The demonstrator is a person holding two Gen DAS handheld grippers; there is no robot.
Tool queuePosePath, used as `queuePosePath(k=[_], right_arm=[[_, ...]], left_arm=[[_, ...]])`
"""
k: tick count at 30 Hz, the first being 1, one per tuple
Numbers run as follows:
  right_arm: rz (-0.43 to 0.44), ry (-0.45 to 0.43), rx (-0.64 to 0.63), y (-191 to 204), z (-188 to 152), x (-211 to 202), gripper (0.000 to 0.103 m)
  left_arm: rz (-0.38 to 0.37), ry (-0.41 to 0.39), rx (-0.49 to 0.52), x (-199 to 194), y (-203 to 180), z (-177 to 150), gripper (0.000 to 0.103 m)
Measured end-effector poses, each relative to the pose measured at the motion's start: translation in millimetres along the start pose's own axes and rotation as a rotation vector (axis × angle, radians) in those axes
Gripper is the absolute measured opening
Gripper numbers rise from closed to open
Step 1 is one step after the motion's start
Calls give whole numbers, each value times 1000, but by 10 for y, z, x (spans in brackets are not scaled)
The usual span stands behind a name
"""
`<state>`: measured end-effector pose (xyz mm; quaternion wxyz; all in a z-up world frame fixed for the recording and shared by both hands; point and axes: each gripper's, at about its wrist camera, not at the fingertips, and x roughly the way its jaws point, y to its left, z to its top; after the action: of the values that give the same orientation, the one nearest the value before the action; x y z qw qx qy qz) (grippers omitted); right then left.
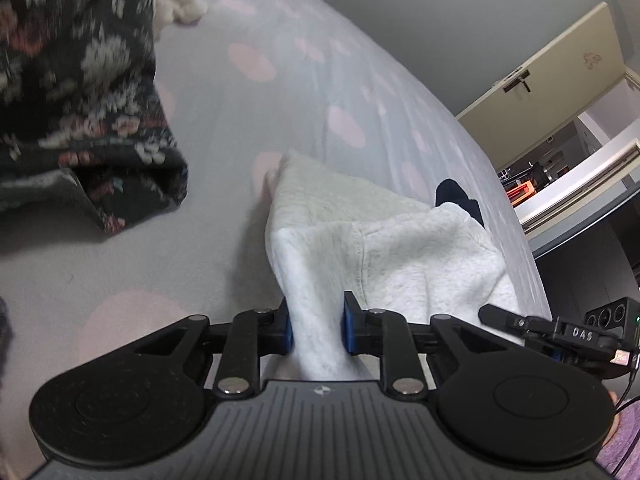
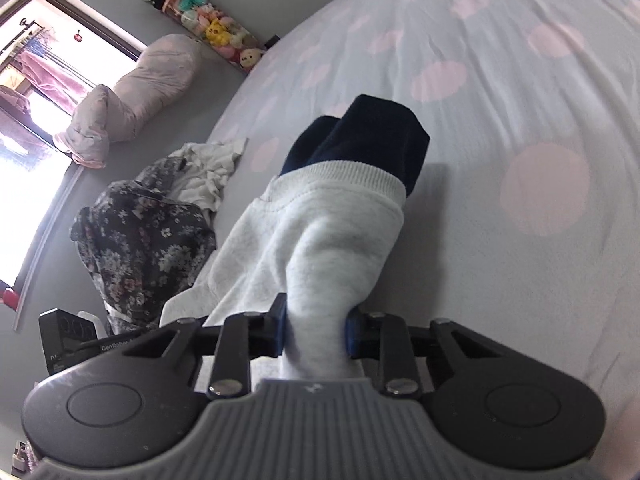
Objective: Fold clothes
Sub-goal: 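Grasp the rolled bundle with both grippers and lift it off the bed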
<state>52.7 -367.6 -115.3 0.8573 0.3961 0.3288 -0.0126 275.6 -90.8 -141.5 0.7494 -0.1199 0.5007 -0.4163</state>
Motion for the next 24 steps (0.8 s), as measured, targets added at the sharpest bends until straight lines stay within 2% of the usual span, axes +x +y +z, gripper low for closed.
queuePosePath(k=[6,11,24], right_arm=[[26,-66,-61,253,-44,-357,28],[44,-141,-90,334,-59,-847,27],[-25,-341,-191,185,12,-2456,27]], left_arm=[[-15,-36,35,-221,-233,-65,19],[-51,-57,88,-303,-623,-148,19],[-186,-59,292,-166,-2035,-269,18]])
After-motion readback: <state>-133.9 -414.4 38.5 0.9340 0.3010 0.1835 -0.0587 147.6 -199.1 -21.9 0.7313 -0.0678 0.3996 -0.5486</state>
